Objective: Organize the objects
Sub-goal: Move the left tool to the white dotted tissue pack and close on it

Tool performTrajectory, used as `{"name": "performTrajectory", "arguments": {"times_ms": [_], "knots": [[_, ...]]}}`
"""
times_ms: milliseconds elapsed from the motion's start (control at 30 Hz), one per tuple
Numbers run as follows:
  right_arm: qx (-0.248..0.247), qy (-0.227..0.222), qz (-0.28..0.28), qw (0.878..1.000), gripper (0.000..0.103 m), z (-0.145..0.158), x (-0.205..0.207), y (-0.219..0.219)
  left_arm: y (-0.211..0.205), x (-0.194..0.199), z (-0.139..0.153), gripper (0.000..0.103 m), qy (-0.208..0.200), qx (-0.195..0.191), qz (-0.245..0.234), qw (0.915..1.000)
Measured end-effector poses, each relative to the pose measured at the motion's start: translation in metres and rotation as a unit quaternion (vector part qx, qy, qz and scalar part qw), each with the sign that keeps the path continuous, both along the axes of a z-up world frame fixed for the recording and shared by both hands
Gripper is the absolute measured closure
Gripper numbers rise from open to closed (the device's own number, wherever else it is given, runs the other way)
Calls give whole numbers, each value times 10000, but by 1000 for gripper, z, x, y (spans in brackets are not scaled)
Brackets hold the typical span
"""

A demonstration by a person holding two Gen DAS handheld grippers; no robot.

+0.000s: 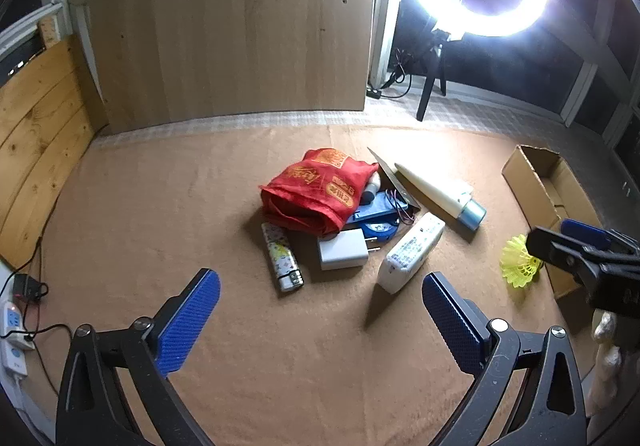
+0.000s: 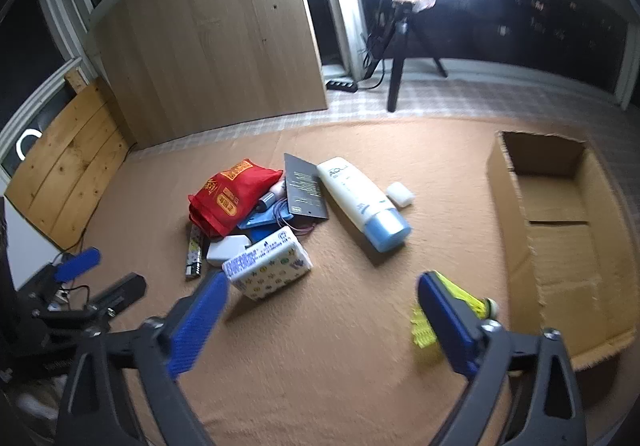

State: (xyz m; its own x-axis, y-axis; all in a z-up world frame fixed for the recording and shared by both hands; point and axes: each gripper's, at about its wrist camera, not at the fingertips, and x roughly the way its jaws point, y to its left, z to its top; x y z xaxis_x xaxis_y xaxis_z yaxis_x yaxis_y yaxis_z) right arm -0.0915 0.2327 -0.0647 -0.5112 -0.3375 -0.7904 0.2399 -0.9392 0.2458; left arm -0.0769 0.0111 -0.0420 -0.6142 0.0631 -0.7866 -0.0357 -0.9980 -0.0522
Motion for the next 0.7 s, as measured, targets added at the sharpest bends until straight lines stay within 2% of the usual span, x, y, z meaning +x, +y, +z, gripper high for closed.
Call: {"name": "performTrajectory", "arguments": {"times_ms": [167, 233, 300, 533, 700], "knots": [[-60, -241, 168, 9996, 31, -15, -28, -11, 7, -21, -15, 8, -163, 78, -14, 9998], [-112, -426, 249, 9987, 45, -24, -41, -16, 9, -29, -22, 13, -245, 110, -32, 9996], [-194, -616, 320, 9974, 52, -34, -52, -20, 12, -37, -29, 20, -336, 151, -55, 9993], [-316, -897, 467, 9944, 57, -54, -85, -41, 16, -62, -56, 47, -709, 603, -46, 9956], [-360, -1142, 530, 9914, 62, -66, -101, -49, 20, -69, -62, 52, -743, 729, -86, 9945]]}}
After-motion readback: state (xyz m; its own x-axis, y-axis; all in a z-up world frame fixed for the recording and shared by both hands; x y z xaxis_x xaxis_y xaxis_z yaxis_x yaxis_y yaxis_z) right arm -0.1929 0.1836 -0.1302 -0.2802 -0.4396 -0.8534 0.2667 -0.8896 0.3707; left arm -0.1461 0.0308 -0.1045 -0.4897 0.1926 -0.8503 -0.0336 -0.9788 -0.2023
